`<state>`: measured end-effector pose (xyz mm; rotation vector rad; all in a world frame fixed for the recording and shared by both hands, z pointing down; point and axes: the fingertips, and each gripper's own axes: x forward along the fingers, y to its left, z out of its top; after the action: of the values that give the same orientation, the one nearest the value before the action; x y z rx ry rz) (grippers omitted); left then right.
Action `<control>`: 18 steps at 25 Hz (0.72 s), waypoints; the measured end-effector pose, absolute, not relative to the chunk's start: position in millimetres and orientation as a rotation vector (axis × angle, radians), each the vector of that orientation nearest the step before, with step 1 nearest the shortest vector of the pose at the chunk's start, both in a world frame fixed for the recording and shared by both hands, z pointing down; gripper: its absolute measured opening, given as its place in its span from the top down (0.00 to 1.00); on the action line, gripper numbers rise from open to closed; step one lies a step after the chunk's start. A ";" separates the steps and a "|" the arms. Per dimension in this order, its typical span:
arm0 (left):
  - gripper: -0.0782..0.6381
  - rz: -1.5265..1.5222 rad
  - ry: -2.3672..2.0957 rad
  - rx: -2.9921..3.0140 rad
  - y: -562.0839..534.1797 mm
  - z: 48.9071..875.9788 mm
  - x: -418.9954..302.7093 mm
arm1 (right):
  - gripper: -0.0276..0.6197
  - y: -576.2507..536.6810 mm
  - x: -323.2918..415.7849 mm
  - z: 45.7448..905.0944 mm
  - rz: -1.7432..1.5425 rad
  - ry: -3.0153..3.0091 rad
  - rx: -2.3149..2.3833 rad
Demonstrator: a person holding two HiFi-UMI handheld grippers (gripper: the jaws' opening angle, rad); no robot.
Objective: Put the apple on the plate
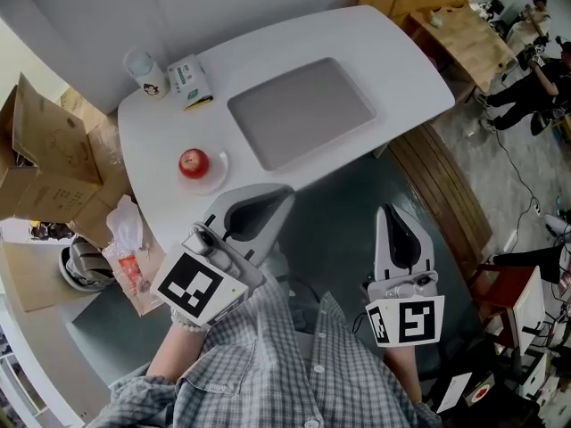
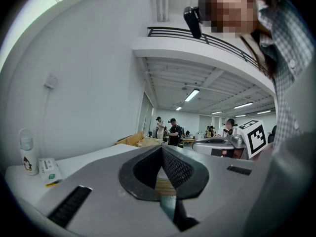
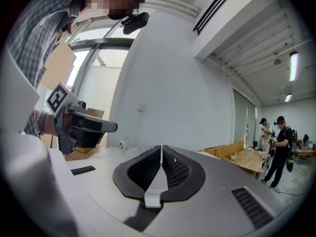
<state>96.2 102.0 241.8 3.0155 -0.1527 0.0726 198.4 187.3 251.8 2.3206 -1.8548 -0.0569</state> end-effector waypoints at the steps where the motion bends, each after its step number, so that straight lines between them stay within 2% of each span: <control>1: 0.88 0.074 -0.163 3.013 92.2 242.1 97.9 | 0.92 176.9 200.5 251.6 -0.055 -1.864 2.316; 9: 0.88 0.083 -0.310 2.971 9.0 248.6 91.2 | 0.92 82.5 196.3 257.5 -0.038 -1.984 2.197; 18: 0.88 0.086 -0.592 2.880 -63.7 261.7 38.7 | 0.92 -13.8 158.1 276.8 0.000 -2.173 1.973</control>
<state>38.7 -63.7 261.7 2.8801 -0.5919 0.0856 158.1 -13.8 276.8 1.9733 -2.1727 -0.0002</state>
